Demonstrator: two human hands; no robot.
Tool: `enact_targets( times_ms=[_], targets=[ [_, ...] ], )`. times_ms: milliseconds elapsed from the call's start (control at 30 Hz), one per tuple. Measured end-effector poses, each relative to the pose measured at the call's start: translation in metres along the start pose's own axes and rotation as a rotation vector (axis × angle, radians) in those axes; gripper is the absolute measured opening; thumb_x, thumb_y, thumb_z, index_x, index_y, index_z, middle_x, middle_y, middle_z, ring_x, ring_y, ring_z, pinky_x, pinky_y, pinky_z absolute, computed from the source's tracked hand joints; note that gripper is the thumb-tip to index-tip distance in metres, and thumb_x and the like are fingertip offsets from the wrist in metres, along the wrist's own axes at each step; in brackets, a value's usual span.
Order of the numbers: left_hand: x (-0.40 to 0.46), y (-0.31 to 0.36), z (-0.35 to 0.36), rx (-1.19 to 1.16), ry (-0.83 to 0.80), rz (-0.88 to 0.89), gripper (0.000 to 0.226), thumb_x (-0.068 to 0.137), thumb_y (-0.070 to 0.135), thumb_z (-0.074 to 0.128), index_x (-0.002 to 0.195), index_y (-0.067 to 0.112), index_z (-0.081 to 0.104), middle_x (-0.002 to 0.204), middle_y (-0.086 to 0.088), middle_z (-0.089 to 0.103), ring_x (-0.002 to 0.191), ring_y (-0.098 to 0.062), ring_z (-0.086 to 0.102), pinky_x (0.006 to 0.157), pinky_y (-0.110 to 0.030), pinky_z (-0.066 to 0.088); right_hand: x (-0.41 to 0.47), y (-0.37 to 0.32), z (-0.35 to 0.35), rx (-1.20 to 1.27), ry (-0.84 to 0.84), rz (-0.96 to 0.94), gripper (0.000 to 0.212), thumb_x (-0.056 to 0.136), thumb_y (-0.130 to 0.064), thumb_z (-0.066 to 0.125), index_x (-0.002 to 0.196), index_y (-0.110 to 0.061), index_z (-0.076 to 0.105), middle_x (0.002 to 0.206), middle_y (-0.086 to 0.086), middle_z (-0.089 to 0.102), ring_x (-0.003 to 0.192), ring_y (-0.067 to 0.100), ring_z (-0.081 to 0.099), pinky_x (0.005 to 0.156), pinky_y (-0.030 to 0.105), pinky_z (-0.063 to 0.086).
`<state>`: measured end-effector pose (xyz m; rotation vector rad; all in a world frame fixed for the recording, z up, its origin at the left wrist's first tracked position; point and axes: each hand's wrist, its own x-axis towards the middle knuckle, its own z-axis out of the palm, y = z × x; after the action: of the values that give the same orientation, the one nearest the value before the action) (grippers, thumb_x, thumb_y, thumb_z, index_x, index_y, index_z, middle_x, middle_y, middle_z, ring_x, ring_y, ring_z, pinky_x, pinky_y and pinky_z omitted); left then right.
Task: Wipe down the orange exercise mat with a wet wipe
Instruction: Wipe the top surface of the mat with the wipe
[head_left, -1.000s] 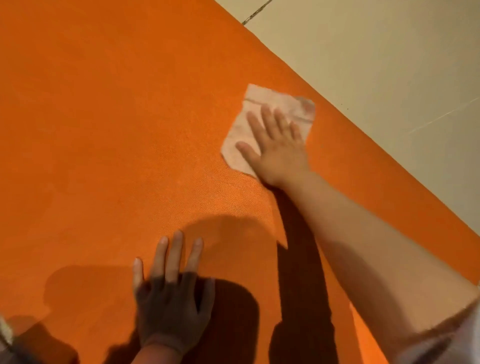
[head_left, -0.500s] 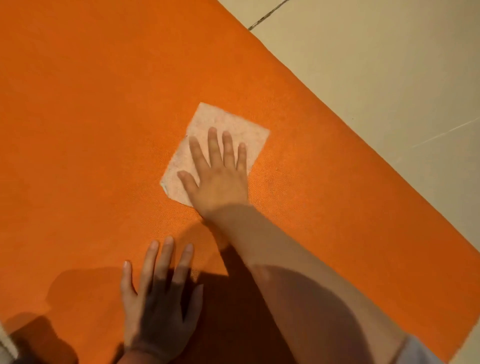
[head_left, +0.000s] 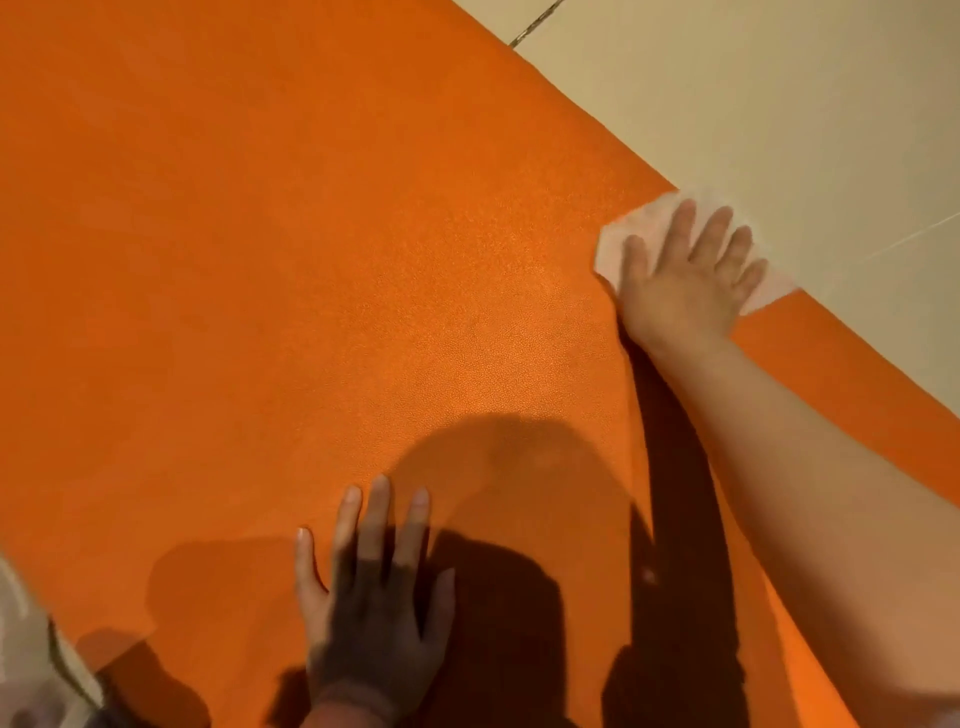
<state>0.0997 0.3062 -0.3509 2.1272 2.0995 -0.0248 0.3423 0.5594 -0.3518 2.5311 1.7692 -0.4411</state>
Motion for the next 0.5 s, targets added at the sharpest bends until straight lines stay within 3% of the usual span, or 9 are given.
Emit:
enact_targets(
  times_ms=[67,133,233,300,500],
  targets=[
    [0.000,0.002,0.000,0.008,0.002,0.004,0.059,0.100,0.055,0.018,0.145,0.023,0.038,0.154,-0.011,0.034,0.139,-0.033,0.035,0.106,-0.068,0.021,-0.019,-0.043,0.010,-0.012,-0.012,-0.132,0.069,0.101,-0.057,0.017,0.158,-0.023,-0.002,0.163,0.013,-0.012,0.149,0.036,-0.014,0.118,0.056,-0.011],
    [0.001,0.003,-0.001,0.007,-0.005,-0.007,0.059,0.100,0.055,0.017,0.145,0.023,0.039,0.153,-0.011,0.036,0.139,-0.034,0.035,0.106,-0.069,0.023,-0.051,-0.082,0.022,-0.046,-0.053,-0.393,0.068,0.101,-0.058,0.016,0.157,-0.026,-0.004,0.163,0.011,-0.016,0.148,0.034,-0.018,0.116,0.053,-0.017],
    [0.001,0.003,-0.001,-0.010,-0.036,-0.028,0.062,0.099,0.057,0.014,0.145,0.024,0.039,0.153,-0.010,0.037,0.141,-0.034,0.033,0.107,-0.068,0.022,-0.072,-0.090,0.028,-0.088,-0.123,-0.611,0.067,0.100,-0.062,0.014,0.156,-0.032,-0.005,0.163,0.004,-0.018,0.148,0.026,-0.021,0.116,0.047,-0.018],
    [0.002,0.004,-0.002,-0.015,-0.044,-0.038,0.063,0.099,0.059,0.013,0.145,0.024,0.039,0.152,-0.011,0.037,0.140,-0.033,0.033,0.107,-0.067,0.021,-0.056,-0.054,0.020,-0.063,-0.100,-0.543,0.069,0.097,-0.067,0.015,0.156,-0.035,-0.004,0.163,0.001,-0.018,0.149,0.021,-0.019,0.117,0.043,-0.017],
    [0.002,0.005,0.000,-0.057,-0.035,-0.057,0.067,0.097,0.062,0.009,0.144,0.024,0.038,0.151,-0.014,0.039,0.140,-0.034,0.034,0.106,-0.068,0.021,-0.052,0.110,-0.017,-0.013,-0.018,0.033,0.072,0.096,-0.067,0.013,0.157,-0.031,-0.001,0.165,0.004,-0.010,0.151,0.023,-0.010,0.121,0.045,-0.008]
  ],
)
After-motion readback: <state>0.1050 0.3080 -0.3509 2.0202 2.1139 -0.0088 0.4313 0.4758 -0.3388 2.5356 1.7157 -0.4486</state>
